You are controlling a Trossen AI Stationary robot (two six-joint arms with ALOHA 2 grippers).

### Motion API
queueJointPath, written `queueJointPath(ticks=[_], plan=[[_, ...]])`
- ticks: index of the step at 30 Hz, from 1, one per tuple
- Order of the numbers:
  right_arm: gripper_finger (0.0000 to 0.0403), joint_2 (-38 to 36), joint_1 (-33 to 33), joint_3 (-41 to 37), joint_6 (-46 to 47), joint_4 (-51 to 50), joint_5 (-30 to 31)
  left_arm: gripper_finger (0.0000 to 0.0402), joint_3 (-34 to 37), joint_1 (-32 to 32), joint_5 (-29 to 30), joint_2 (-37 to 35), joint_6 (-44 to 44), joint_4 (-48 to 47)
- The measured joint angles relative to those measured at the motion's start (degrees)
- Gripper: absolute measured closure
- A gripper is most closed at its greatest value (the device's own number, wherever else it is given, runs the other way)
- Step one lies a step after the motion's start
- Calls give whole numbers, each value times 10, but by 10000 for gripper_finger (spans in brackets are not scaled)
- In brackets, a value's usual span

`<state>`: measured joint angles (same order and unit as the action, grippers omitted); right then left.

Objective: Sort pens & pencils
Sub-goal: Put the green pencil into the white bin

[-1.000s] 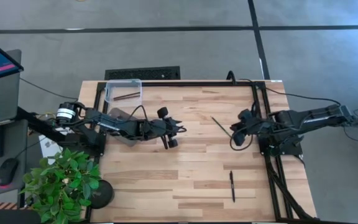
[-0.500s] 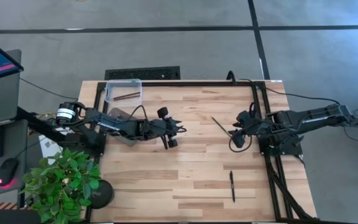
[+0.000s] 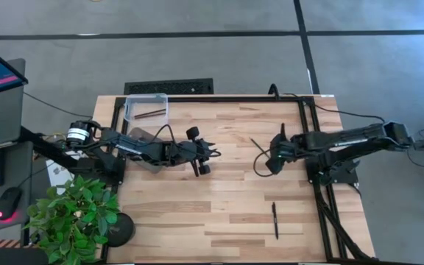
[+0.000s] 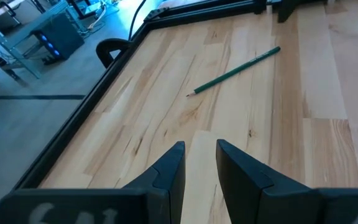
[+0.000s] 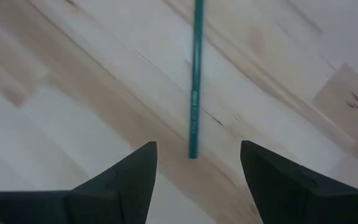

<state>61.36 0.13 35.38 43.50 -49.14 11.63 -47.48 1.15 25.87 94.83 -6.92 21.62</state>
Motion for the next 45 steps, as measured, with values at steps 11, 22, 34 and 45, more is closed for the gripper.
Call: queueJointPath(ticks=[11, 22, 34, 45], plan=[[148, 77, -84, 0, -101, 58, -93, 319, 0, 0, -1, 0, 1, -13], [148, 153, -119, 0, -125, 55, -109, 319, 0, 0, -1, 0, 6, -34], [151, 233, -118, 5, -168, 73, -144, 319, 0, 0, -3, 0, 8, -35], [235, 217, -118, 0, -185, 86, -144, 319, 0, 0, -3, 0, 20, -43]])
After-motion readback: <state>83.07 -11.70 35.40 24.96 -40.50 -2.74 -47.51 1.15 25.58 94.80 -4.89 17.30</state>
